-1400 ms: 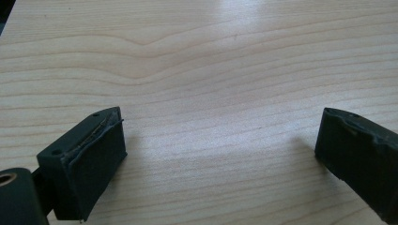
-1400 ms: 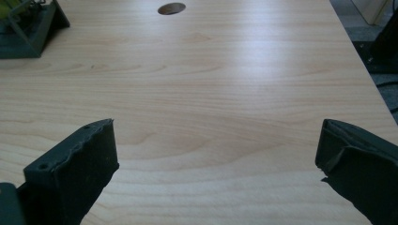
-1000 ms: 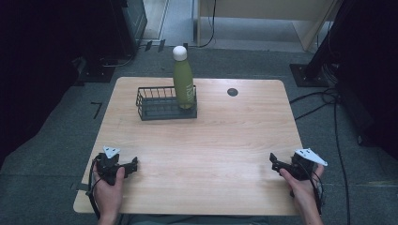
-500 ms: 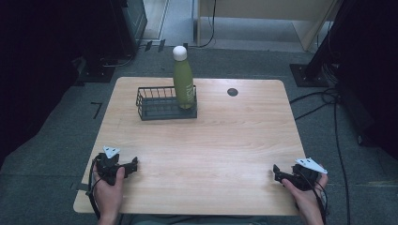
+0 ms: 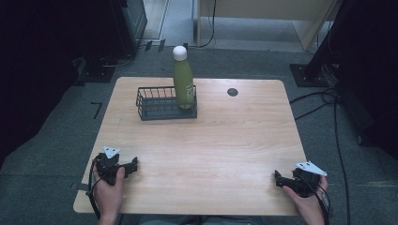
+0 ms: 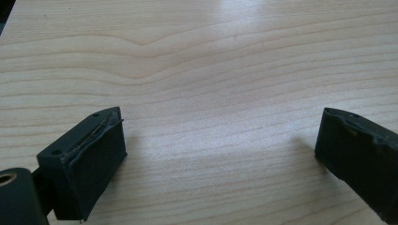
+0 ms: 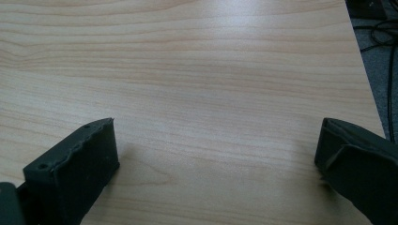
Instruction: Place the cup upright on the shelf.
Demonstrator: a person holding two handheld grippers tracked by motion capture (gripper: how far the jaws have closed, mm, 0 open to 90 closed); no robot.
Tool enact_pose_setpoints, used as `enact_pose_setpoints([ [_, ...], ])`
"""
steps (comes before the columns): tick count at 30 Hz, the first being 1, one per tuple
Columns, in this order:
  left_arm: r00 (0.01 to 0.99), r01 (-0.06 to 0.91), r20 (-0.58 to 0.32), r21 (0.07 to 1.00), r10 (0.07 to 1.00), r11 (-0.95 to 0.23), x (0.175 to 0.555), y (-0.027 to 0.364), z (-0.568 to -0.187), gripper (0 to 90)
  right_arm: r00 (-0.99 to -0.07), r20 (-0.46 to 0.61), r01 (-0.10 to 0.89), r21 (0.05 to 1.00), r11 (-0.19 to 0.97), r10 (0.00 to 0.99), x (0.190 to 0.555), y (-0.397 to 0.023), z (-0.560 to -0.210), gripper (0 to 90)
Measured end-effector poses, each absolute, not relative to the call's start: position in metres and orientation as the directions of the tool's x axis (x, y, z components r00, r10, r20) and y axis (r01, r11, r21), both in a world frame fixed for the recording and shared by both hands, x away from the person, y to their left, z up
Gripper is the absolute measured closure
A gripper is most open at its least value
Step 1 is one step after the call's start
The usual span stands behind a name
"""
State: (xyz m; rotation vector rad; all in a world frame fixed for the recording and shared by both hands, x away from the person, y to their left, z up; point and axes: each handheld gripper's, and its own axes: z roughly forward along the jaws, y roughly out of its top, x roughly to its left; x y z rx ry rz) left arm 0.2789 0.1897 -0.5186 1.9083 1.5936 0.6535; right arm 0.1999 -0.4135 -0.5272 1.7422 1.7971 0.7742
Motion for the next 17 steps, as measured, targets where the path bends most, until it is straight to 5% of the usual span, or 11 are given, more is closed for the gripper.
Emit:
enact_pose_setpoints([
  [17,0.174,0.710,0.012,0.691,0.985,-0.133,0.2789,0.1898,-0.5185,2.5,-0.034,0.026,0.705,0.709,0.006,0.999,0.1996,-0.4129,-0.5272,0.0],
])
